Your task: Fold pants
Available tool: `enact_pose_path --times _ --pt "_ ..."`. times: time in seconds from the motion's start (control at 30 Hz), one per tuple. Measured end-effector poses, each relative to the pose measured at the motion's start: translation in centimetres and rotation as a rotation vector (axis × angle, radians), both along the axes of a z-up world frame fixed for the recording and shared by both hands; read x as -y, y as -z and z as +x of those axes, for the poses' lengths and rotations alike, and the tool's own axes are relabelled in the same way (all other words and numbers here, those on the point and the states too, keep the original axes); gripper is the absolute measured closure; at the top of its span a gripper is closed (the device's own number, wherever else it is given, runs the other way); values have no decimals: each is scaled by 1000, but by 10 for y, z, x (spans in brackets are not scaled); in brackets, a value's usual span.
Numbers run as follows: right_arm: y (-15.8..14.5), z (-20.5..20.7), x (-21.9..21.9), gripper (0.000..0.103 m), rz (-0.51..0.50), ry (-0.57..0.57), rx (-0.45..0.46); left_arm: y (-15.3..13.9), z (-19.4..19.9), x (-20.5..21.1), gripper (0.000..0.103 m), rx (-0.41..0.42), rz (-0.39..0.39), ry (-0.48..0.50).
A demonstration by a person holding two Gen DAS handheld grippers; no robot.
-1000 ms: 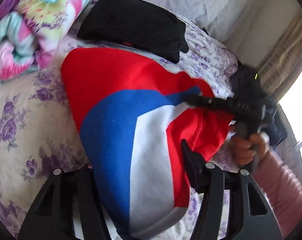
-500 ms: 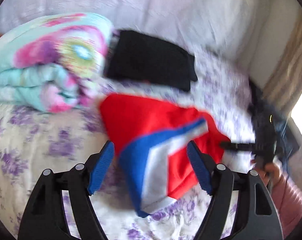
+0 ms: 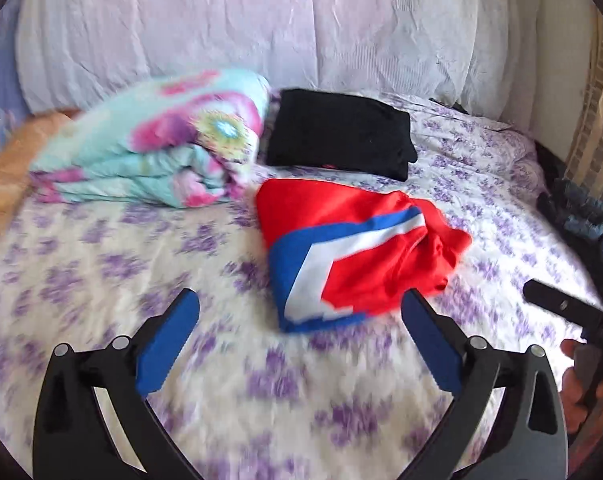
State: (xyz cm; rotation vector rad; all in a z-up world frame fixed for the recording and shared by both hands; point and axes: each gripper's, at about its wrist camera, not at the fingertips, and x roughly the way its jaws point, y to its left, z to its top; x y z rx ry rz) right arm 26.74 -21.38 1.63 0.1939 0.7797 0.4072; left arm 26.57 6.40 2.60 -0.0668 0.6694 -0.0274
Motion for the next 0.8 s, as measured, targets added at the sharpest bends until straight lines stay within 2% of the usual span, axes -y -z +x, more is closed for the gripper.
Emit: enact_pose_path --times 0.1,0.2,0.27,0.43,0.6,0.8 --pt "3 -33 -17 4 -142 14 77 3 -22 12 4 29 57 -33" --pt "15 -53 -22 4 -161 -9 79 18 -42 17 5 50 71 -51" --pt "22 -57 -24 4 -164 -17 63 27 -44 20 5 13 63 -26" --pt "26 -65 -33 4 -280 -11 114 33 -51 22 5 3 56 -1" --pt "23 -72 -37 4 -314 -5 155 36 -55 26 5 2 69 0" --pt "24 -71 -36 4 -314 -3 151 36 -54 24 5 -6 64 -4"
